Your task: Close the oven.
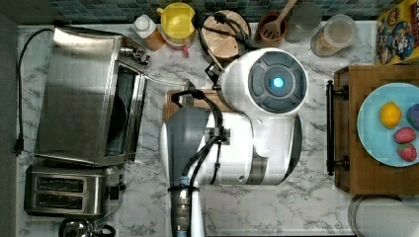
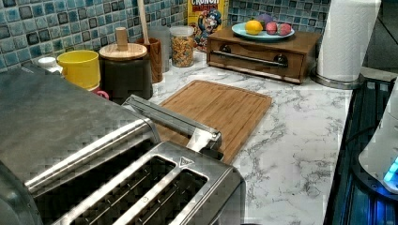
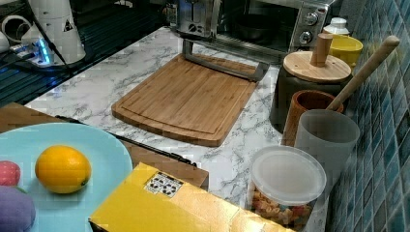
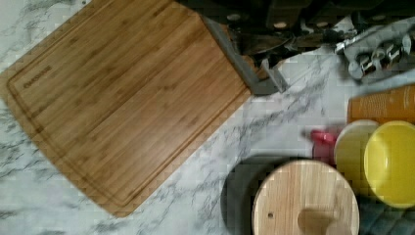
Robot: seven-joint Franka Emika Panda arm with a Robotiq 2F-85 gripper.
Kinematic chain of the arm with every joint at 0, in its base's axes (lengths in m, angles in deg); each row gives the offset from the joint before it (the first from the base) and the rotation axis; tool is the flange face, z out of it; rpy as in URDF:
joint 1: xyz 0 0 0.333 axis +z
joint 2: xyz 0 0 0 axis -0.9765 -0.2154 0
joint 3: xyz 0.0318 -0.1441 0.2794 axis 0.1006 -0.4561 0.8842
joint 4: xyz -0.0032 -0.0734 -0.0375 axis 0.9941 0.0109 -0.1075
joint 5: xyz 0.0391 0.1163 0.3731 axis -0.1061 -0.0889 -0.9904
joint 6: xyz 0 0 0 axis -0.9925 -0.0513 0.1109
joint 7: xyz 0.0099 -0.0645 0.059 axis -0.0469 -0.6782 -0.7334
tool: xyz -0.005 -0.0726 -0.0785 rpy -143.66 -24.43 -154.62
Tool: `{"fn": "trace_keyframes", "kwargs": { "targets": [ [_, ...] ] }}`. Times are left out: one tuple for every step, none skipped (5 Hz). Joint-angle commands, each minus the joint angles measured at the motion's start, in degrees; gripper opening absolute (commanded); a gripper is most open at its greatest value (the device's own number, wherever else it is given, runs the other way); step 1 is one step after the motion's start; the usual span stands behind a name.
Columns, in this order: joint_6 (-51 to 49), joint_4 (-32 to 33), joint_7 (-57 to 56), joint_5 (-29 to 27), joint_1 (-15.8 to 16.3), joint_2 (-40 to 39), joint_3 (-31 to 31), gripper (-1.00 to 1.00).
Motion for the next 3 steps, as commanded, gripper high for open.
{"fn": "trace_keyframes", "kwargs": {
  "targets": [
    [8.9,24.7,-23.7,-8.6,-2.4,12.4,-4.5,-1.00],
    [13.2,30.7,-34.1,-13.9,-1.1,14.4,-6.9,-1.00],
    [18.0,35.5,-44.8,-21.4,1.1,13.2,-9.1,-1.00]
  ]
}}
